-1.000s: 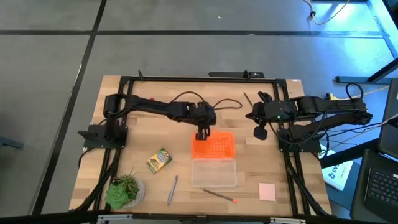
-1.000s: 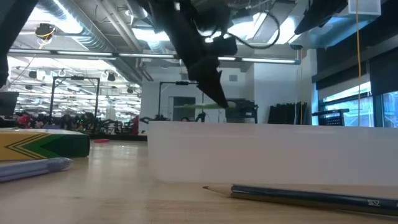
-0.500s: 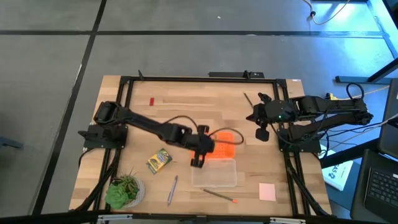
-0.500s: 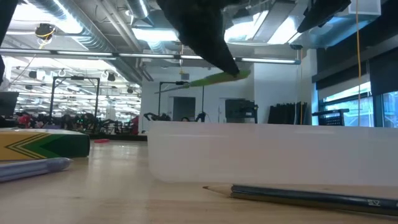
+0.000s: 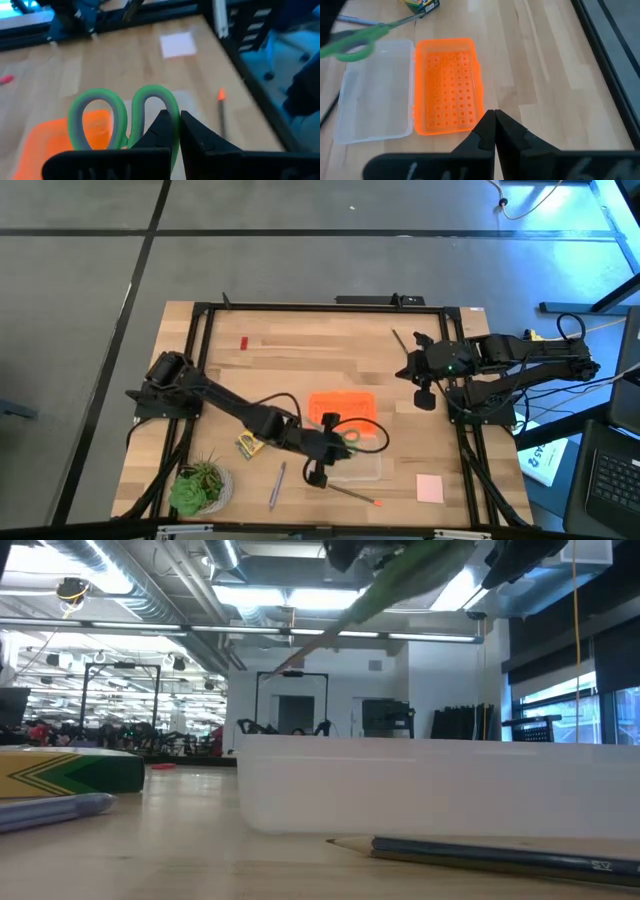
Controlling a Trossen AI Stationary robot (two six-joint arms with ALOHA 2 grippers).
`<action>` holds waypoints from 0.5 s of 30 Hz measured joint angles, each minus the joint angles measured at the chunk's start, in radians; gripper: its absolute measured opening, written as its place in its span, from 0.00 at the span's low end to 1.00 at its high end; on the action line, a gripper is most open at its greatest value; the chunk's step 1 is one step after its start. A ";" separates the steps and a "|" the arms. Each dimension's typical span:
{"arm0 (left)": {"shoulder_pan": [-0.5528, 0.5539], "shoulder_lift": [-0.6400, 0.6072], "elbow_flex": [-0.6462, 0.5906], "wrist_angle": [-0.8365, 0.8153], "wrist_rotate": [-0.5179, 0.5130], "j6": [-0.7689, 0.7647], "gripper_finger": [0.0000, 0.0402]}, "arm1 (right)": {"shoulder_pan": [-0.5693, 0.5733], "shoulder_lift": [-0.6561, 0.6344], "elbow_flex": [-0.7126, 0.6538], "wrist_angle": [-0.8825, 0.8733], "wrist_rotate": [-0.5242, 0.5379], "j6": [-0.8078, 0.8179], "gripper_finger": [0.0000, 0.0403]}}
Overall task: Pack school essentials
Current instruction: Put the green scissors into the orange supply box
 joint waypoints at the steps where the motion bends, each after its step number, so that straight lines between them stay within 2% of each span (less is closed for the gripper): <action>1: -0.006 0.009 0.000 0.040 -0.001 -0.009 0.01 | 0.000 0.000 0.000 0.000 0.000 -0.007 0.02; 6: -0.033 0.071 0.001 0.197 0.007 -0.037 0.01 | 0.000 0.000 0.000 0.003 0.001 -0.012 0.02; 15: -0.035 0.147 0.000 0.244 0.007 -0.125 0.01 | 0.000 0.001 -0.001 0.002 0.001 -0.020 0.02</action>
